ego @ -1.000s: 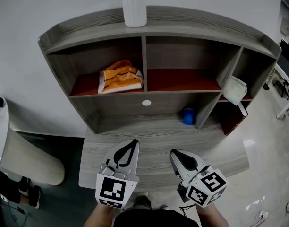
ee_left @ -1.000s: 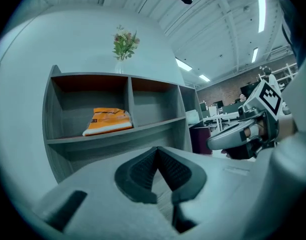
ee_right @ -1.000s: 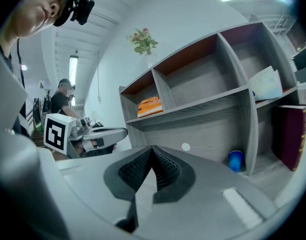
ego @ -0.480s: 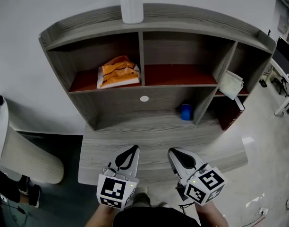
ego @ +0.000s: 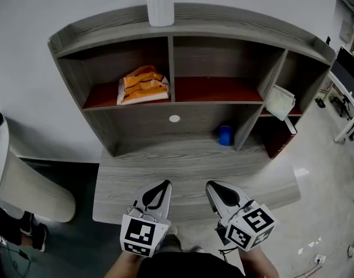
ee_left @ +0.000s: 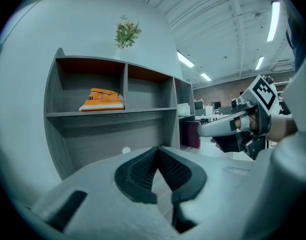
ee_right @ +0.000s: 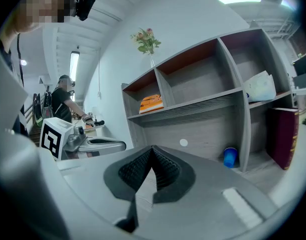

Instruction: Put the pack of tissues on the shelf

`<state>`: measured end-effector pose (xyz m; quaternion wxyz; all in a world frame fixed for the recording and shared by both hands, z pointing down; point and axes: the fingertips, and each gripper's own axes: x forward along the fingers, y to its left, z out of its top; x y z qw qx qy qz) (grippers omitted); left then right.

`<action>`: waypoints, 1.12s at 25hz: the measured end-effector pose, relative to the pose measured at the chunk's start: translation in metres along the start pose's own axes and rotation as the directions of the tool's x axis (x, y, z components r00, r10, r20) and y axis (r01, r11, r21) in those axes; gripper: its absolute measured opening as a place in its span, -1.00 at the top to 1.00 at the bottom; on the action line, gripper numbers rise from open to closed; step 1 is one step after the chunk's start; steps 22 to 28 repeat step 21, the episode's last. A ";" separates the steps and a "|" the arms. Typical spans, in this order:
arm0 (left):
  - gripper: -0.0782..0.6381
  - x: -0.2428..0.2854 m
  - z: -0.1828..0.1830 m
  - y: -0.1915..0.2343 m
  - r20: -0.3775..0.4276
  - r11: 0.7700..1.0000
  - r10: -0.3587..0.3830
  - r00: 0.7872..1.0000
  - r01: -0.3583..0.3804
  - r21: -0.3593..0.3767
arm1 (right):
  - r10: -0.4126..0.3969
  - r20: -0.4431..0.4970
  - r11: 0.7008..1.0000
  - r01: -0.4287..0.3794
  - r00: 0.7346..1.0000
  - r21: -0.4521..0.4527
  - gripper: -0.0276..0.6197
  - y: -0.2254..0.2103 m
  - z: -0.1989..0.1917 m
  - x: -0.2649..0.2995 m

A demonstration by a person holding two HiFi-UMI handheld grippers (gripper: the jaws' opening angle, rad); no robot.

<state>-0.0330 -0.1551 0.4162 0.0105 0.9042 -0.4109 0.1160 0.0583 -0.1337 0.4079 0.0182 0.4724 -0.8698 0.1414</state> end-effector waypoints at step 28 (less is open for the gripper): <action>0.79 -0.001 0.000 -0.001 0.002 1.000 0.002 1.000 -0.002 -0.004 | 0.006 0.006 1.000 -0.006 1.000 0.002 0.91 -0.002 0.000 0.003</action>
